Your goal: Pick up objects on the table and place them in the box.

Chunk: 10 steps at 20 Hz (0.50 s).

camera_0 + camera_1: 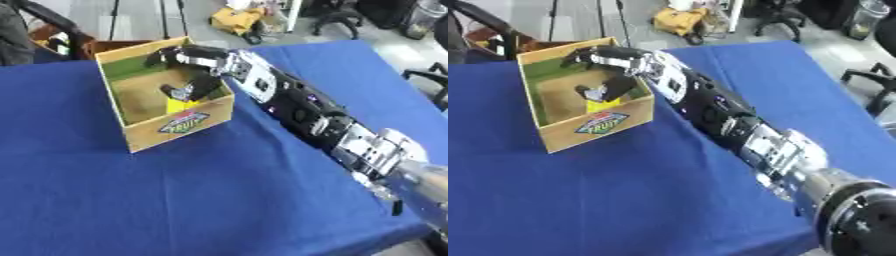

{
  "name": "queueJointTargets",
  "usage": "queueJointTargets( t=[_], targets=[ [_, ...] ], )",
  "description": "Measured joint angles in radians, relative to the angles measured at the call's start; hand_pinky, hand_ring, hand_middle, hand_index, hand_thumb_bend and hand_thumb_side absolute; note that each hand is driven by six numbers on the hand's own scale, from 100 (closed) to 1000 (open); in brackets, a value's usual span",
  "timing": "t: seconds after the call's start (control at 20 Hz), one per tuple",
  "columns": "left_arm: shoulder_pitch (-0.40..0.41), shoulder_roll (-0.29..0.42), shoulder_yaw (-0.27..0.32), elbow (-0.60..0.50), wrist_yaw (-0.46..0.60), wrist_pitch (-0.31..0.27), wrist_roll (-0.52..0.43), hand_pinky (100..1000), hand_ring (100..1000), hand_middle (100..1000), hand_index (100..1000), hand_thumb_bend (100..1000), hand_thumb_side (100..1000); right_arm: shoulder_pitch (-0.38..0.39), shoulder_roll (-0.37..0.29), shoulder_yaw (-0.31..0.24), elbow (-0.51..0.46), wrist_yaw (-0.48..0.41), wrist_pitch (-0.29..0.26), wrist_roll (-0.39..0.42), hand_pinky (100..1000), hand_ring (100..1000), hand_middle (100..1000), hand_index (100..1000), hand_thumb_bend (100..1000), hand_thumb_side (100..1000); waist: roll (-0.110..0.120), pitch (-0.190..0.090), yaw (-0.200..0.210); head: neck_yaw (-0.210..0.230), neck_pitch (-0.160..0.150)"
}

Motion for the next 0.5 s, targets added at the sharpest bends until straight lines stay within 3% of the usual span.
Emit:
queueJointTargets(
  t=[0.25, 0.5],
  targets=[
    [0.0, 0.0, 0.0, 0.0, 0.001, 0.0, 0.0, 440, 737, 411, 653, 305, 839, 0.0, 0.012, 0.0, 0.005, 0.006, -0.014, 0.025, 833, 1000, 919, 944, 100, 551, 0.003, 0.0, -0.028, 0.002, 0.0],
    [0.006, 0.0, 0.001, 0.001, 0.001, 0.0, 0.0, 440, 736, 409, 649, 309, 839, 0.012, 0.013, -0.004, -0.075, -0.038, -0.011, 0.012, 832, 1000, 915, 945, 100, 546, 0.006, -0.01, -0.079, 0.017, 0.001]
  ],
)
